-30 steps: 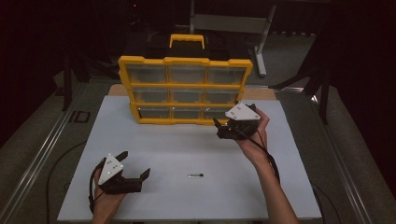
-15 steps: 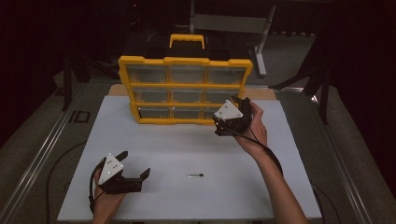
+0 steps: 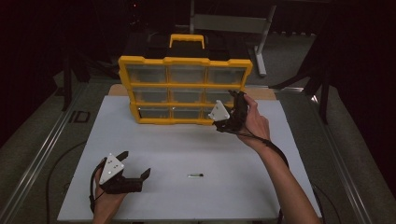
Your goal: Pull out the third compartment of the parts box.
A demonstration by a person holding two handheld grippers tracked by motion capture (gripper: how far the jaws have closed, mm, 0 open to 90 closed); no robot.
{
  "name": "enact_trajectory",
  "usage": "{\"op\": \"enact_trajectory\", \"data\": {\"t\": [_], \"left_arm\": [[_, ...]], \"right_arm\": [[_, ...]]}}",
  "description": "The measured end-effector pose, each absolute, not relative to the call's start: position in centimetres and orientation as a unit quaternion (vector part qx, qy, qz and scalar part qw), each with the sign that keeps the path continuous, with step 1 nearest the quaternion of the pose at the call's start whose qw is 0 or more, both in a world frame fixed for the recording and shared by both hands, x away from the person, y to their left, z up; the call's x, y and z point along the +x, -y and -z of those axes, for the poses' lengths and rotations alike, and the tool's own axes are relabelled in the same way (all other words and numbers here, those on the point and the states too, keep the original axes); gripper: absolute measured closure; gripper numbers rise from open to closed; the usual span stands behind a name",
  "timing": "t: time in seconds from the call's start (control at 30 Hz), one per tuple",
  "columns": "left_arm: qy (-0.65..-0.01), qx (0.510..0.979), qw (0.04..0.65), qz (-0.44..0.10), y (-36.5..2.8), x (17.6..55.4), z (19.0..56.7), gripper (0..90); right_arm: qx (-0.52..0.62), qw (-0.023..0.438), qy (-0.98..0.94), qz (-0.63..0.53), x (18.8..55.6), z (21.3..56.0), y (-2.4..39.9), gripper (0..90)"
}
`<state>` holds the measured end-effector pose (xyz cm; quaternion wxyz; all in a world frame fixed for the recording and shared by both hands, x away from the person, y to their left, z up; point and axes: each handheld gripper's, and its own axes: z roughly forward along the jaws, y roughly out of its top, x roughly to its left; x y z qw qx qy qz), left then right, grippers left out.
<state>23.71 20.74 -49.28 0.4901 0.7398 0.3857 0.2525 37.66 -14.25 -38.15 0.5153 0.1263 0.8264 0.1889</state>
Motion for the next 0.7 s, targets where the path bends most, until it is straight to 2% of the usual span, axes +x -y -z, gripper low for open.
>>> {"op": "enact_trajectory", "data": {"t": [0.37, 0.7], "left_arm": [[-0.387, 0.737, 0.491, -0.255, -20.7, 23.6, 49.2, 0.3], [-0.387, 0.739, 0.489, -0.255, -20.7, 23.7, 49.3, 0.2]], "right_arm": [[0.025, 0.565, -0.819, -0.094, 38.7, 39.1, 13.4, 9.6], [-0.022, 0.596, -0.802, -0.044, 38.8, 39.1, 12.9, 11.5]]}}
